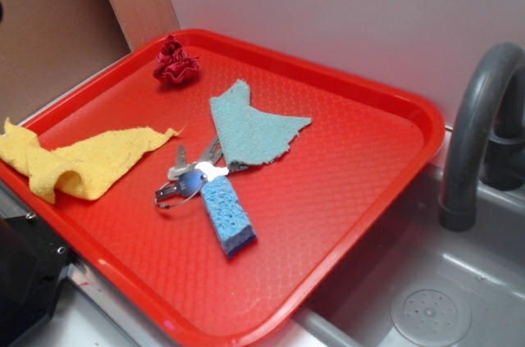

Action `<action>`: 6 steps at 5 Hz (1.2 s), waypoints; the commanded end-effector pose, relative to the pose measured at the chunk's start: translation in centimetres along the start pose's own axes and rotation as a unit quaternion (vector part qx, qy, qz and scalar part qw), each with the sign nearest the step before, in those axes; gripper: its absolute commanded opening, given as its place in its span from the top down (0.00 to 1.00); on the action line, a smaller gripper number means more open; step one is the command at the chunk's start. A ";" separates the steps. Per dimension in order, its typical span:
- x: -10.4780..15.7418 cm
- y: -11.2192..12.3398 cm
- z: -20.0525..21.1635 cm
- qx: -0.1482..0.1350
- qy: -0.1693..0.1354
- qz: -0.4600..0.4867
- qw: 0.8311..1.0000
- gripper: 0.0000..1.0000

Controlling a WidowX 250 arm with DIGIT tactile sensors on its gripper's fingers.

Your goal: Grab the red paper.

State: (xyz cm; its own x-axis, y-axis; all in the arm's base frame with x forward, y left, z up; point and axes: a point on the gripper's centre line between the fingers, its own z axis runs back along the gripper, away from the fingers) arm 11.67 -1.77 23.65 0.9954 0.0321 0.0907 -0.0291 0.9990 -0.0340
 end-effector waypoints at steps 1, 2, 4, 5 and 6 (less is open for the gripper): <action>0.0 0.0 0.0 0.000 0.000 0.000 1.000 0.00; 1.5 -0.7 -0.3 0.008 -0.009 0.030 0.999 0.00; 6.5 3.6 -3.4 -0.009 0.002 0.215 0.977 0.00; 8.1 6.3 -4.9 0.012 -0.024 0.299 0.954 0.00; 9.5 8.7 -7.3 0.017 -0.054 0.348 0.936 0.00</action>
State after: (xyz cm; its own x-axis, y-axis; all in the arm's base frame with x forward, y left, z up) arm 21.86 5.93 15.97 0.7385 0.6604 0.1358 -0.6578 0.7499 -0.0701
